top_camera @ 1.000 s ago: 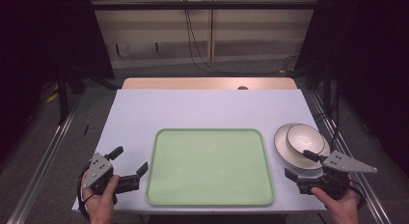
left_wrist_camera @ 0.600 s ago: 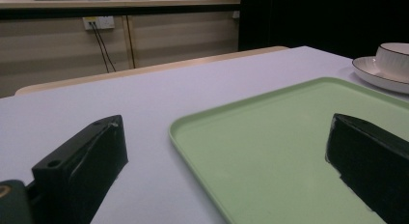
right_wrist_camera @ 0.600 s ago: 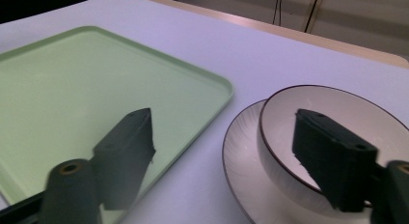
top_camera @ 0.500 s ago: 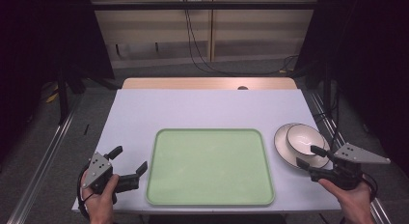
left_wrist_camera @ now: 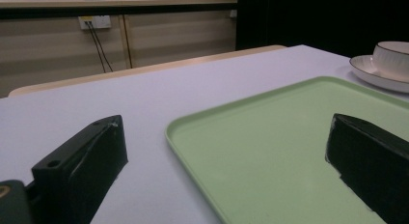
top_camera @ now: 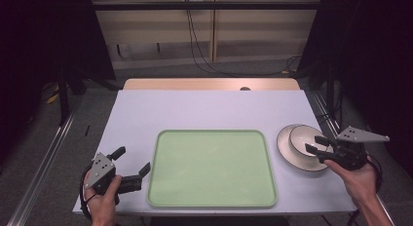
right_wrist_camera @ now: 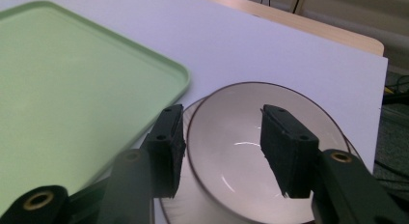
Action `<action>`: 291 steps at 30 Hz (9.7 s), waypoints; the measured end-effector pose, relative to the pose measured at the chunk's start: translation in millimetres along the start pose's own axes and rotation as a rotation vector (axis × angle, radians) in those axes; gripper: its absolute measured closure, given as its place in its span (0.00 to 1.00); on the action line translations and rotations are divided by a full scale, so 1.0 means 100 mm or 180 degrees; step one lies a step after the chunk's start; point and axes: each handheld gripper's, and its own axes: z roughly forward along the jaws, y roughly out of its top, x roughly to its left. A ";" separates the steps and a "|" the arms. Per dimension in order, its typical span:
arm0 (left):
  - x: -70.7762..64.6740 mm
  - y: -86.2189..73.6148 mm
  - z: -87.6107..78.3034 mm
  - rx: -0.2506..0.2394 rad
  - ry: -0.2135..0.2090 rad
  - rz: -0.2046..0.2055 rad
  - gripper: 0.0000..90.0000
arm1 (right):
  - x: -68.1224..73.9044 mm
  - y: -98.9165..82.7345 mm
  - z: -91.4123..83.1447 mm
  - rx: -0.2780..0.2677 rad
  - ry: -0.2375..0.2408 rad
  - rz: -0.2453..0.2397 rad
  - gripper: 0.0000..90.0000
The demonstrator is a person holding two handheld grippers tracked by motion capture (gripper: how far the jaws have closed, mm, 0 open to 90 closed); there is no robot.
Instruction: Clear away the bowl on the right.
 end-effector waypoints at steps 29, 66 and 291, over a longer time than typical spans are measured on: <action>0.03 -0.01 0.00 -0.0028 -0.0018 0.0012 0.01 | -0.72 0.25 0.43 0.0869 -0.0252 0.0252 0.56; 0.03 -0.01 0.00 -0.0011 -0.0017 0.0028 0.01 | -0.82 0.09 0.81 0.1533 -0.0057 0.0486 0.86; 0.04 -0.01 0.00 0.0019 -0.0005 0.0024 0.01 | 0.25 0.77 1.94 0.1517 0.0729 0.0274 0.92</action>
